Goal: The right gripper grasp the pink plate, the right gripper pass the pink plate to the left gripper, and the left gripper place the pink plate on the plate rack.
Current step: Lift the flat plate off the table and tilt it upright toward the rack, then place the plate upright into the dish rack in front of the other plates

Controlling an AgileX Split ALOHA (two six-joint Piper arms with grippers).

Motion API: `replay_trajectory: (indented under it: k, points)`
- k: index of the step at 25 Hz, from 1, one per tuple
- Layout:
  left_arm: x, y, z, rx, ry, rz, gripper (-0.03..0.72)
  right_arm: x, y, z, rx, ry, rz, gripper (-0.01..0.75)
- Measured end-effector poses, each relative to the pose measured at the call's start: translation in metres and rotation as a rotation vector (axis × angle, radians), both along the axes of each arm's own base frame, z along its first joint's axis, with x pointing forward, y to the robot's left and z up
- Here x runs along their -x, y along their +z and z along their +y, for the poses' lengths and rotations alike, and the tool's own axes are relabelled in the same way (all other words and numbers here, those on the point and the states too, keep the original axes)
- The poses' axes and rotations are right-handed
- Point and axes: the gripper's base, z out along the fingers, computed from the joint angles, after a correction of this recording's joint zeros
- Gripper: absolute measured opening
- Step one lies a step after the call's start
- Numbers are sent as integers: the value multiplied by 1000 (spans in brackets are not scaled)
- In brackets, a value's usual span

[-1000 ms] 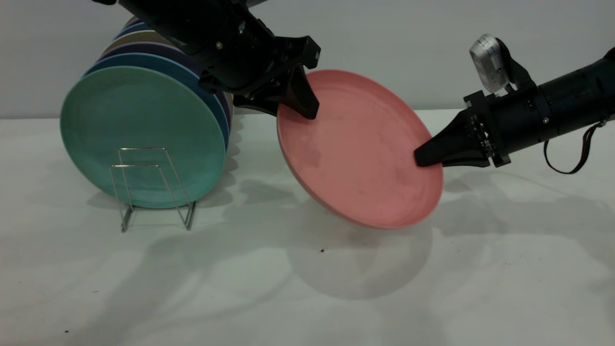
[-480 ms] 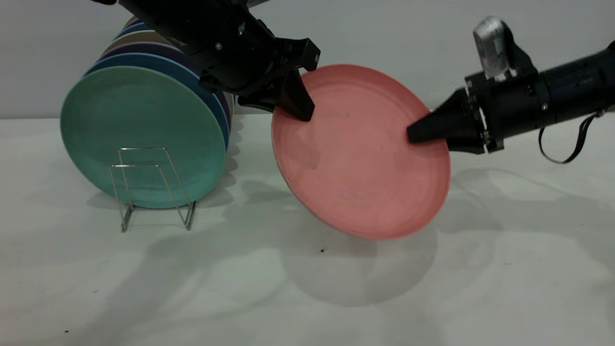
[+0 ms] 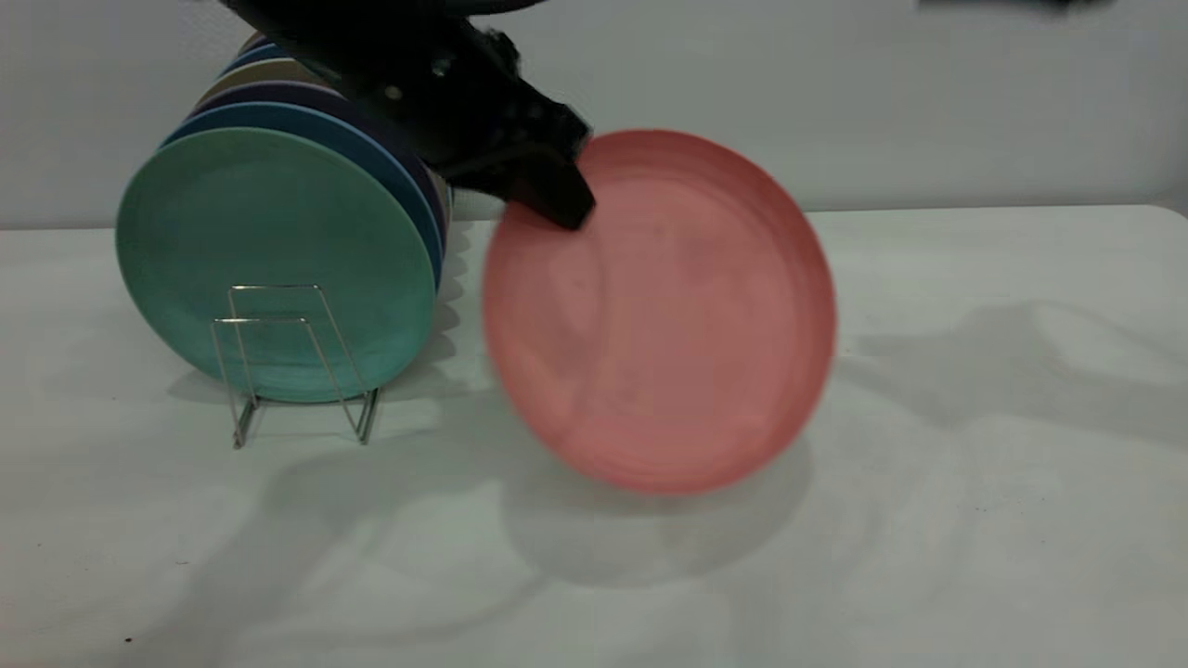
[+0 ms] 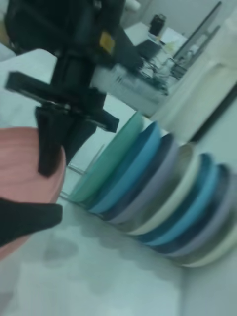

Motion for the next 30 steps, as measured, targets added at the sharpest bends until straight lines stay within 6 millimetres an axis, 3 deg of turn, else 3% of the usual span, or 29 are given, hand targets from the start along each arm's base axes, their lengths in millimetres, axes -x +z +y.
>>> replay_trajectory:
  k: [3, 8, 12, 16, 23, 30]
  points:
    - [0, 34, 25, -67, -109, -146, 67, 27, 50, -7, 91, -5, -44, 443]
    - [8, 87, 65, -154, -244, -353, 67, 92, 123, -2, 275, -7, -121, 357]
    - [17, 112, 89, -246, -376, -486, 67, 145, 149, 2, 386, -43, -141, 323]
    - [23, 122, 105, -356, -495, -567, 67, 196, 139, 7, 444, -74, -82, 316]
    - [22, 120, 135, -530, -579, -579, 66, 276, 86, 13, 530, -111, 43, 316]
    - [21, 118, 141, -591, -615, -580, 66, 330, 39, 13, 634, -223, 25, 316]
